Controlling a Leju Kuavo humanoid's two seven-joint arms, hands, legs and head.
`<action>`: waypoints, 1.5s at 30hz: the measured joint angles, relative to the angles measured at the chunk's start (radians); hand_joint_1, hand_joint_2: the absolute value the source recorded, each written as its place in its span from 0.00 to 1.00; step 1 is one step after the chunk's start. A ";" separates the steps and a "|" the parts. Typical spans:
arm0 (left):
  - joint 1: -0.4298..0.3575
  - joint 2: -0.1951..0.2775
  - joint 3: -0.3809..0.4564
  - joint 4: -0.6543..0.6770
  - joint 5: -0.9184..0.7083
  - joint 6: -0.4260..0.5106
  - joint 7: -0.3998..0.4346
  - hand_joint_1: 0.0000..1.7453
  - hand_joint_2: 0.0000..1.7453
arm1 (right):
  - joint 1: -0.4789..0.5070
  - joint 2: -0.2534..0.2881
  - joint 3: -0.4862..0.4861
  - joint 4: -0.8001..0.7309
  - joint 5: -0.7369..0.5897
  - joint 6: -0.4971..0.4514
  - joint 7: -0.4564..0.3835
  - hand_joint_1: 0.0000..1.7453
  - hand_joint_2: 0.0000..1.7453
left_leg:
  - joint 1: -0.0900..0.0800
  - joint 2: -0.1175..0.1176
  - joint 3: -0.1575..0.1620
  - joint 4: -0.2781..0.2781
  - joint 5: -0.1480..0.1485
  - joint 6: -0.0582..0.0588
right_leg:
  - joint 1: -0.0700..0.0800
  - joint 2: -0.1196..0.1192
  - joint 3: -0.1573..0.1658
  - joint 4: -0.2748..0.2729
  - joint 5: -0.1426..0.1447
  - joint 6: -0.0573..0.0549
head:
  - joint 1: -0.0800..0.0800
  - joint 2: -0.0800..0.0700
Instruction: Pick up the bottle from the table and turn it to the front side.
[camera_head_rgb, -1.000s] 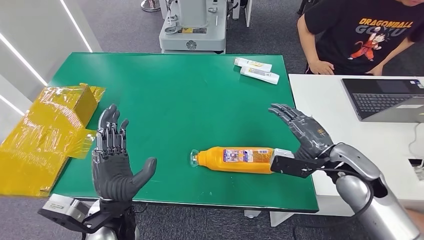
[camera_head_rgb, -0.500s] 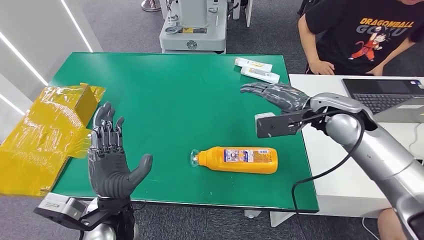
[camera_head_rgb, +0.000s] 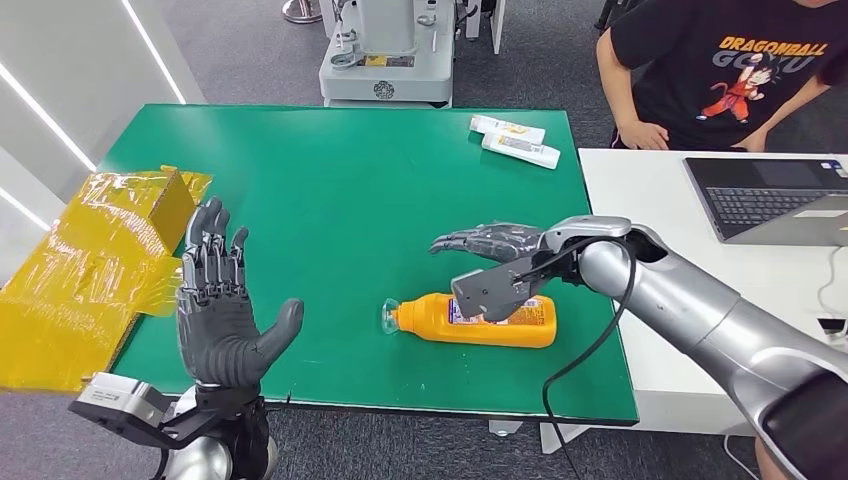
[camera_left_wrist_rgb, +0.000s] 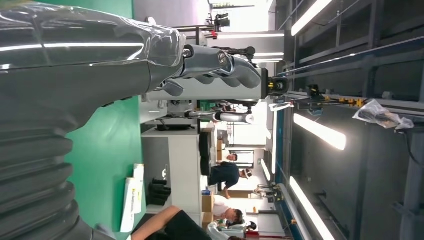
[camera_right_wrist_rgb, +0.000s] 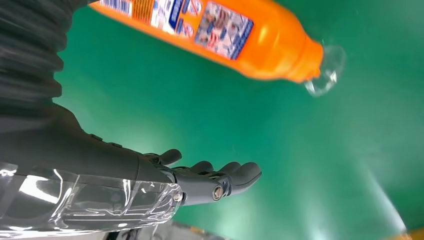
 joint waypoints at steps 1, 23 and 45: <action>-0.002 0.000 0.000 0.001 0.001 0.000 0.000 0.00 1.00 | 0.001 0.001 0.011 0.009 -0.002 -0.002 0.000 0.00 1.00 | 0.000 0.000 0.000 0.000 0.000 0.000 | 0.000 0.000 0.000 0.000 0.000 0.000 | 0.000 0.000; -0.035 0.011 0.000 0.034 0.008 -0.007 0.006 0.00 1.00 | 0.092 0.003 0.115 0.138 -0.010 -0.042 -0.015 0.00 1.00 | 0.000 0.000 0.000 0.000 0.000 0.000 | 0.000 0.000 0.000 0.000 0.000 0.000 | 0.000 0.000; -0.037 0.020 0.000 0.053 0.012 -0.024 0.020 0.00 1.00 | 0.199 -0.022 0.075 0.135 0.102 -0.144 0.009 0.00 1.00 | 0.000 0.000 0.001 0.000 0.000 0.000 | 0.000 0.001 0.000 -0.001 0.000 0.000 | 0.000 0.000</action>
